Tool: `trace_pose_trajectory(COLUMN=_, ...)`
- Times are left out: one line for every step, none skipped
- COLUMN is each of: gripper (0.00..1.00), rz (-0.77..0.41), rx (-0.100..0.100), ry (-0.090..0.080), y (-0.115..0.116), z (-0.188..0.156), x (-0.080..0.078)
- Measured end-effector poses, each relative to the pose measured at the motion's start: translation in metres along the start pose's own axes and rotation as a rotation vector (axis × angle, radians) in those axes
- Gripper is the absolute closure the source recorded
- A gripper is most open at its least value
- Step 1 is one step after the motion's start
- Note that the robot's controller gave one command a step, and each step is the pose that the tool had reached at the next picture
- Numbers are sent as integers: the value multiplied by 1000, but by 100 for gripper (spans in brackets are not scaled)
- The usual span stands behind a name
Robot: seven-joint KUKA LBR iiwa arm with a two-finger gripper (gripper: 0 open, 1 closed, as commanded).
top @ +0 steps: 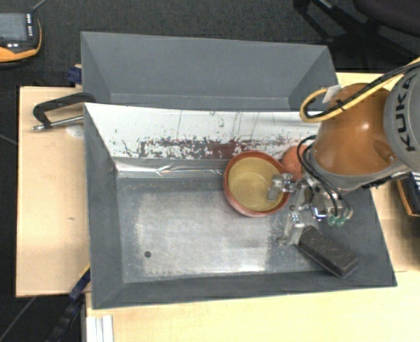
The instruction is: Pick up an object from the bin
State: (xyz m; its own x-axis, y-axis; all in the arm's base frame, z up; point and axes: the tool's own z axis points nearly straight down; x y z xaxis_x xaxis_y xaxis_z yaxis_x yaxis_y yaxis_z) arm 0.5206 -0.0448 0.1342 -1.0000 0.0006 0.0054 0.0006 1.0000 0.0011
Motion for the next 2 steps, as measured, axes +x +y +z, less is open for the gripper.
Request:
trace_pose_trajectory(gripper=0, rz=-114, rx=-1, ry=-5, y=-14, z=63, x=-72)
trace_pose_trajectory(gripper=100, rz=-114, rx=-1, ry=8, y=-14, z=62, x=-69)
